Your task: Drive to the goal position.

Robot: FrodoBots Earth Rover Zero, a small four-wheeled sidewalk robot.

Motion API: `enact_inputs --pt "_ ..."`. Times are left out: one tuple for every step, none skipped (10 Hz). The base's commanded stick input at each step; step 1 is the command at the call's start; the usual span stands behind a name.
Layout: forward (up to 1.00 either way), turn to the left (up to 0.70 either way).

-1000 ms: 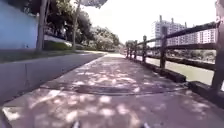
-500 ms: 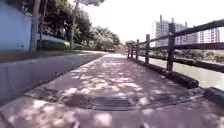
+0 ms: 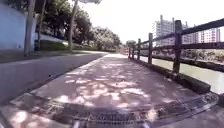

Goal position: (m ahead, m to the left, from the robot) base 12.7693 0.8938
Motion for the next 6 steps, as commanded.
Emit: enact_inputs --pt "1.00 0.00" --pt "1.00 0.00" --pt "1.00 0.00" --pt "1.00 0.00" --pt "1.00 0.00" --pt "1.00 0.00"
